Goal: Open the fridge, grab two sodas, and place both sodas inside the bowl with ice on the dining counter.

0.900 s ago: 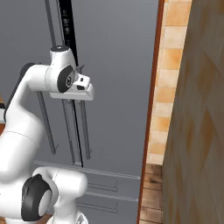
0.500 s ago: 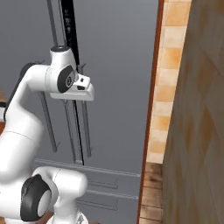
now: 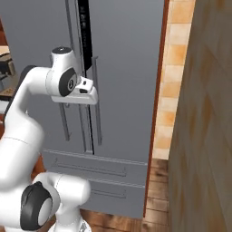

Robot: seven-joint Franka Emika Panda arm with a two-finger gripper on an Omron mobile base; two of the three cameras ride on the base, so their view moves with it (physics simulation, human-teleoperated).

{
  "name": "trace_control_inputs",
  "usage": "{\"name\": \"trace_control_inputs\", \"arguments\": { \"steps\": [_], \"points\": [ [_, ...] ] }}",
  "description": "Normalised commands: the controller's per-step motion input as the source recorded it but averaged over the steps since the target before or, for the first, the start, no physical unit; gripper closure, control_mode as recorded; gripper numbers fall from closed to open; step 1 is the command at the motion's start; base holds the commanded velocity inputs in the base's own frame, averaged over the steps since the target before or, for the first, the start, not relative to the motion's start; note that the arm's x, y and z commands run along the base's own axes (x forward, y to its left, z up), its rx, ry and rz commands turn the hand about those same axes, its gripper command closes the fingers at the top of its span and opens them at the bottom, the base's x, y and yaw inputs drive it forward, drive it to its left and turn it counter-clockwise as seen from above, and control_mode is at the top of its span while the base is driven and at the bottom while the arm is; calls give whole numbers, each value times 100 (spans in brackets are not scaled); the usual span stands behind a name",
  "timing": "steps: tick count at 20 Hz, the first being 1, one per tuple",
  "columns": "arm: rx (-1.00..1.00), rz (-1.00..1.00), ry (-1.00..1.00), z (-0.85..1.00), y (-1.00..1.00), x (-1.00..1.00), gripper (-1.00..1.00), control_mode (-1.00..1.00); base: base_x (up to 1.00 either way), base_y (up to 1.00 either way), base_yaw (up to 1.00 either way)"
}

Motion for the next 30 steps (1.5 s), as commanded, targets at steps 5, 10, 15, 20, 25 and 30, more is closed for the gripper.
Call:
{"name": "trace_control_inputs", "arguments": {
  "steps": [5,10,15,20,25,30],
  "points": [
    [0,0,0,0,0,0,-100,100,-27,18,-1],
    [0,0,0,0,0,0,-100,100,-14,27,-2],
    [0,0,0,0,0,0,-100,100,-8,48,-5],
    [0,0,0,0,0,0,-100,100,-10,29,-5],
    [0,0,0,-4,0,0,-100,-100,-3,-1,-2],
    [4,0,-14,-36,-29,4,-100,-100,0,0,0]
  ]
}}
